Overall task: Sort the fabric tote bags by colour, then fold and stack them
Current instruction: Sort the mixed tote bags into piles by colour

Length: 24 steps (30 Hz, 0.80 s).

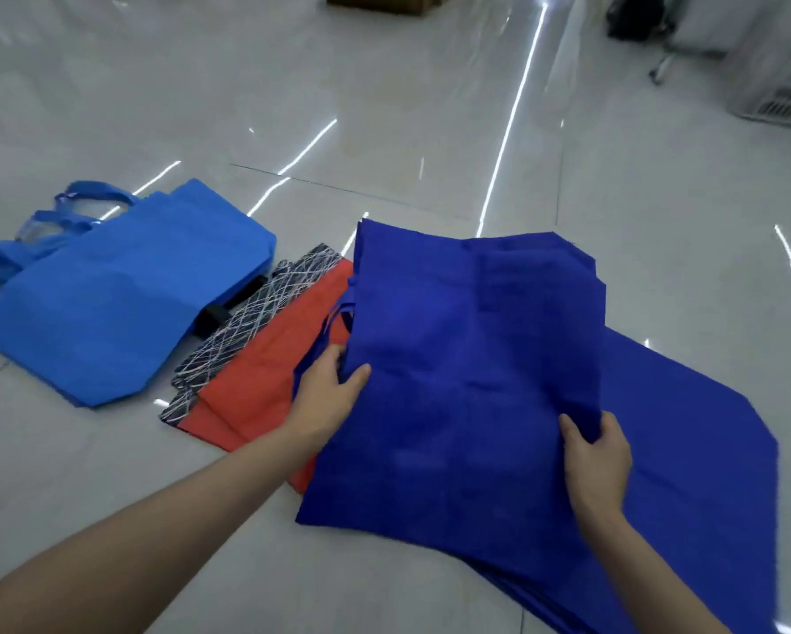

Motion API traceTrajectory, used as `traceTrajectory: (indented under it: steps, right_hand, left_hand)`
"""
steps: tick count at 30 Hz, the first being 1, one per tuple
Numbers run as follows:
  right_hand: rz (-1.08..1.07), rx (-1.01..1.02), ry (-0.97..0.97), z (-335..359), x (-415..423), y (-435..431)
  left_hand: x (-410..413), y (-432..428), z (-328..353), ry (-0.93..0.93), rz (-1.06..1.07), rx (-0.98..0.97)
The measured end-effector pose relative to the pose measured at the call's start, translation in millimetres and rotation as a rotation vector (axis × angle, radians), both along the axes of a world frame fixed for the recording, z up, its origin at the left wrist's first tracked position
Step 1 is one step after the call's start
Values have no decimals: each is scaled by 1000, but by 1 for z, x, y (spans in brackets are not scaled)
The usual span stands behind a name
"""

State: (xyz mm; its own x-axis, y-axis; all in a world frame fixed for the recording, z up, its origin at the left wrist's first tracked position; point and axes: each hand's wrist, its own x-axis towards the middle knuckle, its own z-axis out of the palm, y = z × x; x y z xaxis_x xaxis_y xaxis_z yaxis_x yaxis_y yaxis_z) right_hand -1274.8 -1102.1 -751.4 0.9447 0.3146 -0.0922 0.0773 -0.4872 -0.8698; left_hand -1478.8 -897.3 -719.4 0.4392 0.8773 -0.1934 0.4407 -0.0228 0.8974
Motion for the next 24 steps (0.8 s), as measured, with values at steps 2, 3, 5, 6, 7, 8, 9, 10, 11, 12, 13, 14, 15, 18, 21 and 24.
traceTrajectory:
  steps: [2,3,5,6,7,8,9,10,11,12,13,14,15,18,21,24]
  right_hand:
    - [-110,-73,-23,0,19,-30]
    - [-155,-120,-35,0,30,-44]
    - [-250,-224,-46,0,51,-74]
    - [-280,-267,-47,1,61,-88]
    - [-302,-299,-38,0,69,-101]
    - [-328,-325,-21,-1,76,-113]
    - [-352,-347,-1,-5,82,-125]
    - [-367,-370,21,-9,86,-136]
    - [-378,-388,41,-14,88,-146]
    - [-389,-400,60,-20,89,-154]
    - [-404,-414,74,-27,89,-162]
    - [-423,-439,90,-32,89,-167]
    - [-445,-485,115,-37,89,-171]
    - [-462,-612,213,-46,89,-169]
    - [-372,-587,245,-47,90,-153]
    - [-312,-649,173,-38,88,-131]
  left_hand:
    - [36,-14,2,44,-74,36]
    - [54,-22,2,61,-115,54]
    - [89,-40,-2,81,-206,52]
    - [105,-49,-7,80,-249,43]
    - [121,-58,-12,86,-288,37]
    - [134,-68,-17,90,-318,37]
    - [146,-76,-23,94,-342,33]
    - [155,-85,-28,96,-360,26]
    - [162,-92,-34,114,-373,16]
    - [166,-98,-40,138,-376,7]
    - [169,-101,-48,171,-372,-6]
    - [171,-104,-54,212,-359,-16]
    - [172,-106,-59,276,-339,-20]
    - [174,-115,-66,525,-263,-25]
    - [171,-115,-68,545,-246,-47]
    - [160,-102,-71,441,-197,-27]
